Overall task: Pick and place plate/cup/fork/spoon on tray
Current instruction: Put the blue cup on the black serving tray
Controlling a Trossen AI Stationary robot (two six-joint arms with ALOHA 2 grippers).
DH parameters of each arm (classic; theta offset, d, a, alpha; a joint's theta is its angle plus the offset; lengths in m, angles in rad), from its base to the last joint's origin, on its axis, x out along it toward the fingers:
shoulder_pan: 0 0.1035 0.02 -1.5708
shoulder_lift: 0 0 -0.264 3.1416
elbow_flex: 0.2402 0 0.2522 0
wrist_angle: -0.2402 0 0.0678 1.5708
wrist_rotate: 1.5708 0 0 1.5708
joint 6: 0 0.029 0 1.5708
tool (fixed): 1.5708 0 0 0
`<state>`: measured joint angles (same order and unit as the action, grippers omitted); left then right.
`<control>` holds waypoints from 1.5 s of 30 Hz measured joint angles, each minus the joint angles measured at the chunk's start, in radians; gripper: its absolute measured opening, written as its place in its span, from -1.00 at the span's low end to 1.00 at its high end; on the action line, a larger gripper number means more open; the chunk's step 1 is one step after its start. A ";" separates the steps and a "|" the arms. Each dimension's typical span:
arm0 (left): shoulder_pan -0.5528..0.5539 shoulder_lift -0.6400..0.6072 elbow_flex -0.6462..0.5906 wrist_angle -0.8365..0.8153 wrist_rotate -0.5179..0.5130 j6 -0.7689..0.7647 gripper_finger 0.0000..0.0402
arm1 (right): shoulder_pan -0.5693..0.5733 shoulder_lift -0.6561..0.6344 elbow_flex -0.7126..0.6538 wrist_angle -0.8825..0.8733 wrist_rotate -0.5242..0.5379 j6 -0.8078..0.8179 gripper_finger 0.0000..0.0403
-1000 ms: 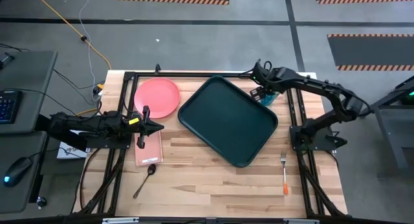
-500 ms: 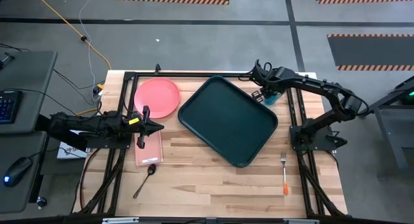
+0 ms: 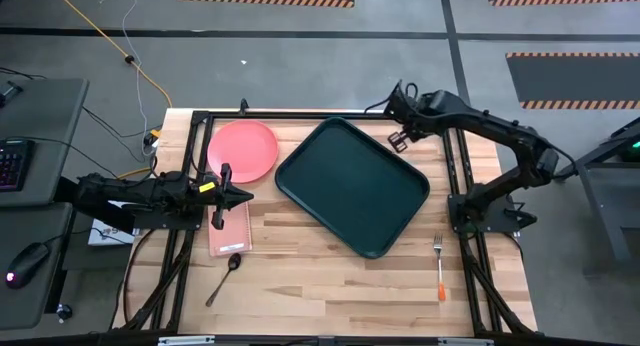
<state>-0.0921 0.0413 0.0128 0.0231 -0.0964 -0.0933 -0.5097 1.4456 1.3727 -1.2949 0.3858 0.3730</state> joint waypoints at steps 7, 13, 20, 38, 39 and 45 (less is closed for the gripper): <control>0.000 0.000 0.000 0.000 0.000 0.000 -0.97 | 0.251 0.000 0.090 -0.003 -0.186 -0.021 -0.98; 0.000 0.000 0.000 0.000 0.000 0.000 -0.97 | 0.459 0.000 0.029 -0.048 -0.202 0.103 -0.99; 0.000 0.000 0.000 0.000 0.000 0.000 -0.97 | 0.586 0.000 -0.087 -0.064 -0.190 0.283 -0.99; 0.000 0.000 0.000 0.000 0.000 0.000 -0.97 | 0.579 0.000 -0.243 -0.006 -0.240 0.382 -0.99; 0.000 0.000 0.000 0.000 0.000 0.000 -0.97 | 0.576 0.000 -0.243 0.000 -0.239 0.381 -0.99; 0.000 0.000 0.000 0.000 0.000 0.000 -0.97 | 0.555 0.000 -0.243 0.014 -0.237 0.379 -0.99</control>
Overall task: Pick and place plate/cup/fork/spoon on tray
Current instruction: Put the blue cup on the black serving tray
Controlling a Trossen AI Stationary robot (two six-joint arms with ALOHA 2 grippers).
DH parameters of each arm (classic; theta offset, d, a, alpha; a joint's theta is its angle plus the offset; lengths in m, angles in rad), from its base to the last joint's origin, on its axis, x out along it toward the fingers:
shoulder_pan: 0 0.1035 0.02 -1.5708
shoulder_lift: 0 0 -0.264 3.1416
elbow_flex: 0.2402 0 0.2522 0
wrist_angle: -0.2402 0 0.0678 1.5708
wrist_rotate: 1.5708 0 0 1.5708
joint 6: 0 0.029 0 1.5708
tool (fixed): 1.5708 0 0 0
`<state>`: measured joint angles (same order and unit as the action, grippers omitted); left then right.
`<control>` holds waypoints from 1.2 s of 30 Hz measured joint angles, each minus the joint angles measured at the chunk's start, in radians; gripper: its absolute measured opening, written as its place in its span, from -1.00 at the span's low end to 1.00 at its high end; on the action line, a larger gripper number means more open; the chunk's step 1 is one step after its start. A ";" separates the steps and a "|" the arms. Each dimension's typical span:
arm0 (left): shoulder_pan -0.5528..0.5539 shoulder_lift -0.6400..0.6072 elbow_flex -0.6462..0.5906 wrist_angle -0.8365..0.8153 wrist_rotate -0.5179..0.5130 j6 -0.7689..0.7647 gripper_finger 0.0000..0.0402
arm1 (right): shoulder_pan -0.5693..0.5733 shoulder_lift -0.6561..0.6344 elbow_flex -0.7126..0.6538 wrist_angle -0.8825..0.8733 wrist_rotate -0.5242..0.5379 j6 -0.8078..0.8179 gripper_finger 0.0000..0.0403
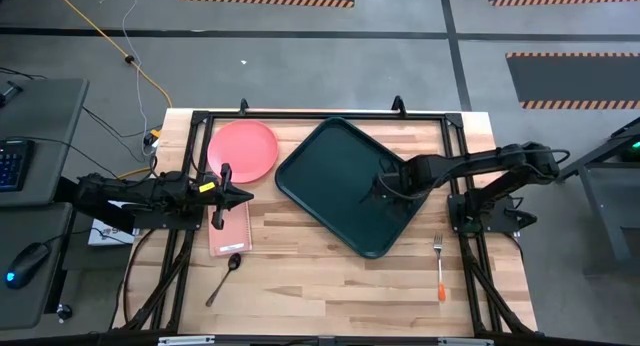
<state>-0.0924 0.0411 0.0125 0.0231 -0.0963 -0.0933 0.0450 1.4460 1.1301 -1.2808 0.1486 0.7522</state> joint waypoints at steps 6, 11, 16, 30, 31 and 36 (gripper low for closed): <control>0.000 0.000 0.000 0.000 0.000 0.000 -0.97 | -0.023 0.000 0.000 0.020 -0.002 0.007 -0.99; 0.000 0.000 0.000 0.000 0.000 0.000 -0.97 | -0.034 0.000 0.000 0.030 -0.001 0.007 -0.99; 0.000 0.000 0.000 0.000 0.000 0.000 -0.97 | -0.033 0.000 0.000 0.034 -0.002 0.001 -0.99; 0.000 0.000 0.000 0.000 0.000 0.000 -0.97 | -0.047 0.000 0.000 0.044 -0.002 -0.016 -0.55; 0.000 0.000 0.000 0.000 0.000 0.000 -0.97 | -0.052 0.000 0.000 0.044 -0.002 -0.023 -0.53; 0.000 0.000 0.000 0.000 0.000 0.000 -0.97 | -0.071 0.000 0.000 0.044 -0.034 -0.054 -0.47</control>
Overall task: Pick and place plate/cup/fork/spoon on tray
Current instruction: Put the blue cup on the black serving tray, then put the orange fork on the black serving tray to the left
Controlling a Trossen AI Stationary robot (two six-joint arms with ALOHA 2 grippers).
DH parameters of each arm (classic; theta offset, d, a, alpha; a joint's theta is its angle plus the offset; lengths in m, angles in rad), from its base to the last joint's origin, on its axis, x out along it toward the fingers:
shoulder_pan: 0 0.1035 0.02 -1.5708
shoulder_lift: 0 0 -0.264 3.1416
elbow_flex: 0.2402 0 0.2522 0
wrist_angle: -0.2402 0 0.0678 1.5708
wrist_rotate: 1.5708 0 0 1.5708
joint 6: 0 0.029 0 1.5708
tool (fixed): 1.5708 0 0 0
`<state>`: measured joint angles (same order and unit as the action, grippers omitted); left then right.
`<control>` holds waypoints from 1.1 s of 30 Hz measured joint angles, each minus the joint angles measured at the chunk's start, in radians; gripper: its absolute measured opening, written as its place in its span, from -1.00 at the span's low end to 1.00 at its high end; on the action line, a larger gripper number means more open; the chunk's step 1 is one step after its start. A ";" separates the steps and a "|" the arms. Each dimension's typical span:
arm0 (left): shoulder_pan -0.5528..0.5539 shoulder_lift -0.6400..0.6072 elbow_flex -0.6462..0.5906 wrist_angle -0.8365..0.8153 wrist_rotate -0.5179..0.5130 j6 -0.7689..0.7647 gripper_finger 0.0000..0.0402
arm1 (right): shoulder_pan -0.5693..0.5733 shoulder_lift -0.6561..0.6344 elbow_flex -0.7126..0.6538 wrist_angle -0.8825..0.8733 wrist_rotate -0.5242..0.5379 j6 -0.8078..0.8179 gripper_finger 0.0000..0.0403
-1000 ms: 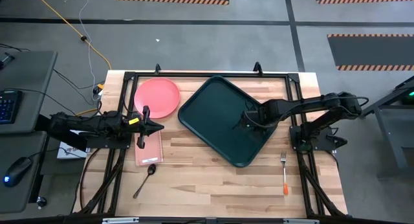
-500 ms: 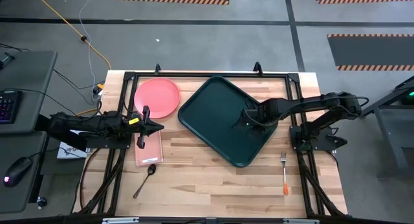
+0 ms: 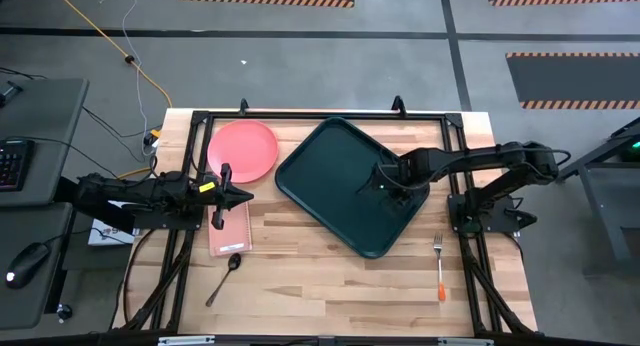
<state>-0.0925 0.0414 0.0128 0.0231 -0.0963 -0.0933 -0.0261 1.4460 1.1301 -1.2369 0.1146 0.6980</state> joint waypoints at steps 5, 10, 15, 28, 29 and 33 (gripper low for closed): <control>0.000 0.000 0.000 0.000 0.000 0.000 -0.97 | -0.007 0.000 0.000 0.000 -0.030 -0.040 -0.46; 0.000 0.000 0.000 0.000 0.000 0.000 -0.97 | -0.007 0.000 0.000 0.000 -0.033 -0.070 -0.46; 0.000 0.000 0.000 0.000 0.000 0.000 -0.97 | -0.007 0.000 0.000 0.000 -0.032 -0.079 -0.46; 0.000 0.000 0.000 0.000 0.000 0.000 -0.97 | -0.007 0.000 0.119 -0.068 0.004 -0.123 -0.46; 0.000 0.000 0.000 0.000 0.000 0.000 -0.97 | -0.007 0.000 0.136 -0.078 0.005 -0.123 -0.46; 0.000 0.000 0.000 0.000 0.000 0.000 -0.97 | -0.001 0.000 0.215 -0.117 0.030 -0.139 -0.46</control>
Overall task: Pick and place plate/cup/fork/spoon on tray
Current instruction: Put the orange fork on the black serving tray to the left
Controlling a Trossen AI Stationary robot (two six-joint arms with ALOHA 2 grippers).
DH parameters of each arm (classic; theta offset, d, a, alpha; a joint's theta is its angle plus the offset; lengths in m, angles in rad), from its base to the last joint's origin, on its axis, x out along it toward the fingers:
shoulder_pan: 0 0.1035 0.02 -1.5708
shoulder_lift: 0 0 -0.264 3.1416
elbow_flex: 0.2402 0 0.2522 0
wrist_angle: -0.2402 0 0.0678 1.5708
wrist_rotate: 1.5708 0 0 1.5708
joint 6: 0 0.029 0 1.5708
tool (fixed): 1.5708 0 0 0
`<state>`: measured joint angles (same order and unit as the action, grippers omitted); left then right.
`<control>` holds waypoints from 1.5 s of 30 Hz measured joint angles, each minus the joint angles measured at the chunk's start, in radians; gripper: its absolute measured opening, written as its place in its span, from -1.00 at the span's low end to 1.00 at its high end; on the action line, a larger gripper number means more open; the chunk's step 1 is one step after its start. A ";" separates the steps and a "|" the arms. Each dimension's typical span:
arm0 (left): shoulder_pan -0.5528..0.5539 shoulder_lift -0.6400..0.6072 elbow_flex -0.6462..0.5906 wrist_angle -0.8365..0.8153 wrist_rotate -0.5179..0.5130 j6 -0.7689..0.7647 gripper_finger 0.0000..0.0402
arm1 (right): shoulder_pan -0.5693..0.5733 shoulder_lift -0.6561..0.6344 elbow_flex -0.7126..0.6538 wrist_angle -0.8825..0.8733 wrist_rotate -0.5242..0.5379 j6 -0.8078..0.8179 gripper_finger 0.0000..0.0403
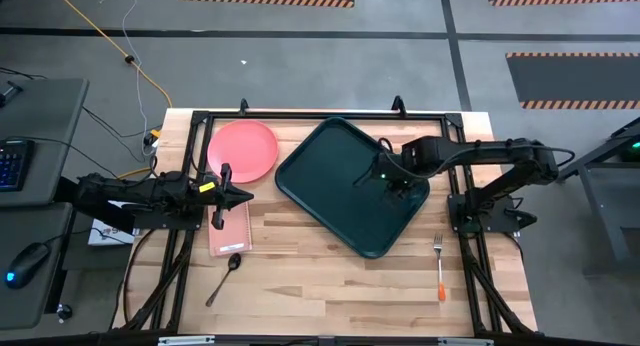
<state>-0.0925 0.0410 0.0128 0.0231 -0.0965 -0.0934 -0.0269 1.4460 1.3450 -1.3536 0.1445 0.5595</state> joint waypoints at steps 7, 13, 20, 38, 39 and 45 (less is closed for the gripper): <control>0.000 0.000 0.000 0.000 0.000 0.000 -0.97 | 0.066 0.000 0.137 0.009 0.110 -0.022 -0.46; 0.000 0.000 0.000 0.000 0.000 0.000 -0.97 | 0.182 0.000 0.185 0.064 0.121 -0.019 -0.46; 0.000 0.000 0.000 0.000 0.000 0.000 -0.97 | 0.323 0.000 0.163 0.082 0.165 0.075 -0.46; 0.000 0.000 0.000 0.000 0.000 0.000 -0.97 | 0.615 0.000 0.159 -0.217 0.177 0.751 -0.46; 0.000 0.000 0.000 0.000 0.000 0.000 -0.97 | 0.633 0.000 0.158 -0.216 0.168 0.777 -0.46; 0.000 0.000 0.000 0.000 0.000 0.000 -0.97 | 0.736 0.000 0.135 -0.217 0.154 0.956 -0.46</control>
<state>-0.0921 0.0411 0.0128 0.0228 -0.0963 -0.0933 0.7086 1.4464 1.4803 -1.5704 0.2982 1.5155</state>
